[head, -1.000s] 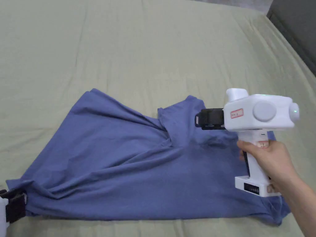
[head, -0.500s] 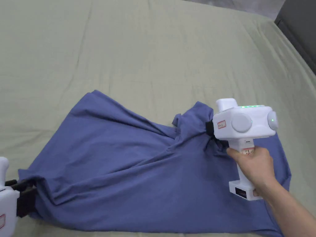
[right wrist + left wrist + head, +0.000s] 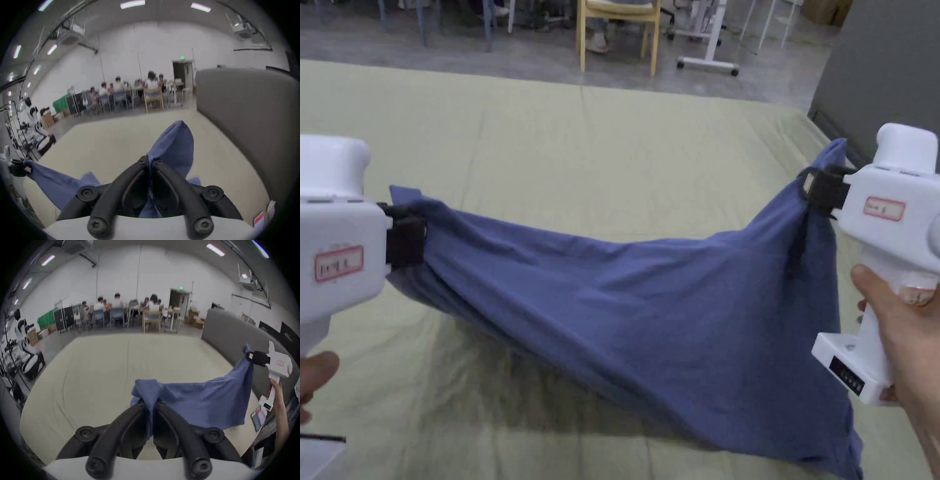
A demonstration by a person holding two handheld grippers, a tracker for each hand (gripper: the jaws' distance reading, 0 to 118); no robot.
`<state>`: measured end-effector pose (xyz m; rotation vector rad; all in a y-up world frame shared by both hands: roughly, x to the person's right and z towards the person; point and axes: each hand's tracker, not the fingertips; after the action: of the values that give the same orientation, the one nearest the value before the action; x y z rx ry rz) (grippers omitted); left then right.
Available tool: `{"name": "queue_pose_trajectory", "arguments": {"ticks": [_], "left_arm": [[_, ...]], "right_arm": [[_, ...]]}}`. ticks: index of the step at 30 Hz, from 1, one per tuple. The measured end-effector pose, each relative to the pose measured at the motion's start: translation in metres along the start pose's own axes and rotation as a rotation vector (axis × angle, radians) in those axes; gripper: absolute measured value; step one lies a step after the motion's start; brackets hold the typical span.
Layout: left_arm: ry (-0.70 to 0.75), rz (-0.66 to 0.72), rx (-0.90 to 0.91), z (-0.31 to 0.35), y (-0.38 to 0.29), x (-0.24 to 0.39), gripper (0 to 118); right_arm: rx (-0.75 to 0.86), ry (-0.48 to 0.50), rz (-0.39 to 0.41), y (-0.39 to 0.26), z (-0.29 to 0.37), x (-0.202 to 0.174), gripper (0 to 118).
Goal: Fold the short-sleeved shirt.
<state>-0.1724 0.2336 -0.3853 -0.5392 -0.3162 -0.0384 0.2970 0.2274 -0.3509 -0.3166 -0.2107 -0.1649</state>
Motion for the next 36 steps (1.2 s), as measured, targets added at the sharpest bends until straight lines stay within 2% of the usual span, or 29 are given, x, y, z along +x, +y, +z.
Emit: {"name": "queue_pose_trajectory", "arguments": {"ticks": [9, 12, 17, 21, 25, 27, 36], "left_arm": [[-0.018, -0.084, 0.309, 0.07, 0.179, 0.021, 3], [0.032, -0.133, 0.369, 0.089, 0.234, 0.027, 3], [0.131, -0.165, 0.413, 0.107, 0.297, 0.029, 3], [0.161, -0.163, 0.408, 0.103, 0.336, 0.019, 3], [0.225, -0.168, 0.385, 0.084, 0.36, 0.01, 3], [0.232, -0.167, 0.377, 0.068, 0.367, 0.006, 3], [0.271, -0.162, 0.352, -0.027, 0.382, -0.005, 3]], "right_arm": [[0.319, -0.026, 0.013, 0.184, 0.087, 0.012, 5], [0.387, -0.021, 0.011, 0.24, 0.102, 0.006, 5], [0.453, -0.049, 0.059, 0.317, 0.103, -0.003, 5], [0.472, -0.051, 0.052, 0.358, 0.1, -0.017, 5], [0.486, -0.078, 0.093, 0.376, 0.093, -0.038, 5], [0.472, -0.106, 0.121, 0.382, 0.081, -0.047, 5], [0.48, -0.145, 0.147, 0.405, 0.01, -0.074, 5]]}}
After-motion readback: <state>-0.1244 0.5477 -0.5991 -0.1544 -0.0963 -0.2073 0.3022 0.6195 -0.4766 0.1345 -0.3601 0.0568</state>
